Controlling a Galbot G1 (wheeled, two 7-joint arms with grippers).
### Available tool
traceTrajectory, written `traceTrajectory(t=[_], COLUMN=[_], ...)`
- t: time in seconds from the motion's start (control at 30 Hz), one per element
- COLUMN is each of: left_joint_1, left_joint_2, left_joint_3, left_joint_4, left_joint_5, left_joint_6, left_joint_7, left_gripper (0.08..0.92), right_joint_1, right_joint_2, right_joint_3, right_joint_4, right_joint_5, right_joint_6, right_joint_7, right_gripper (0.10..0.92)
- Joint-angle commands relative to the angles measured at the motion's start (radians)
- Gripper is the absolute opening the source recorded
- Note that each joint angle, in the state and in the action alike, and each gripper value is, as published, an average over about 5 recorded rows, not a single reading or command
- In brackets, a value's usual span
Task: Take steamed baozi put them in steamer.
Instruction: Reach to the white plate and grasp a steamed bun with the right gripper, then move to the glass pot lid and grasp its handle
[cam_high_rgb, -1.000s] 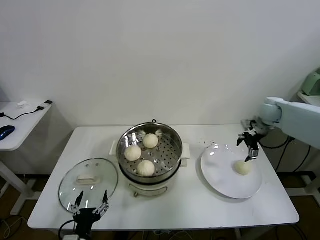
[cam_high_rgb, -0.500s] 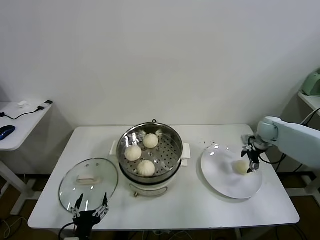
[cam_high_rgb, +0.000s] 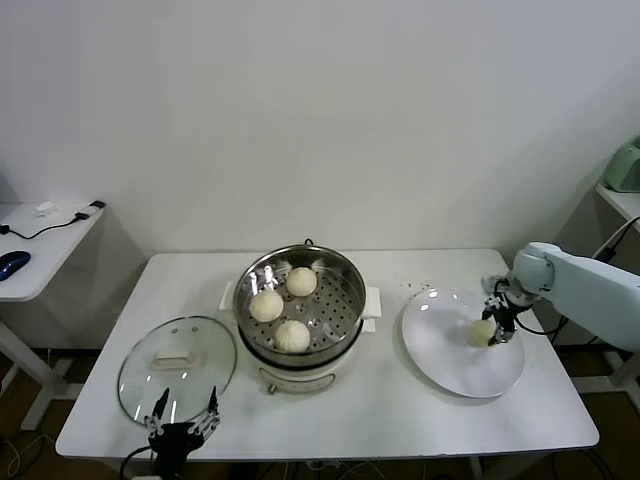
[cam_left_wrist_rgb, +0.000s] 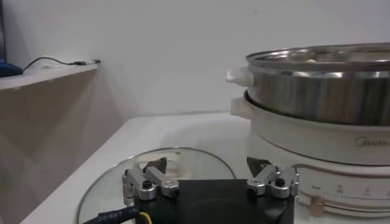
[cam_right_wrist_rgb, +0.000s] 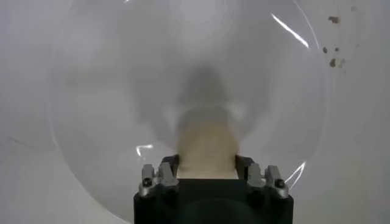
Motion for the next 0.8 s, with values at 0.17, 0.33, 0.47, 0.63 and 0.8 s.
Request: traceTrajectory(t=[0.17,0.33,0.47,0.63,0.8], left_joint_1=[0.006,0.005,-0.004,-0.014,-0.026], left_joint_2=[-0.003,0.001,0.004,0.009,0.016], left_joint_3=[0.014,0.022,0.027,0.027,0.021], left_joint_4=[-0.011,-0.019,-0.026,-0.036,-0.038], left_joint_5=[0.010,0.015,0.015,0.010,0.008], left_joint_6=[0.000,0.002,0.006,0.015,0.016], left_joint_7=[0.000,0.002,0.006,0.017,0.019], left_gripper=[0.823,0.823,0.823,0.823,0.823], right_joint_1=[0.372,0.705,0.874,0.946,0.877], right_joint_2=[-0.036,0.054,0.154,0.305,0.443], right_joint_3=[-0.266,-0.506,-0.531,-0.483,-0.438], right_joint_4=[0.174,0.326,0.477,0.581,0.581], right_joint_5=[0.207,0.443,0.660,0.829,0.876], right_joint_6=[-0.008,-0.037,-0.105,-0.185,-0.230], right_joint_7=[-0.036,-0.037,-0.005,0.067,0.126], right_gripper=[0.611,0.611,0.611,0.611,0.611])
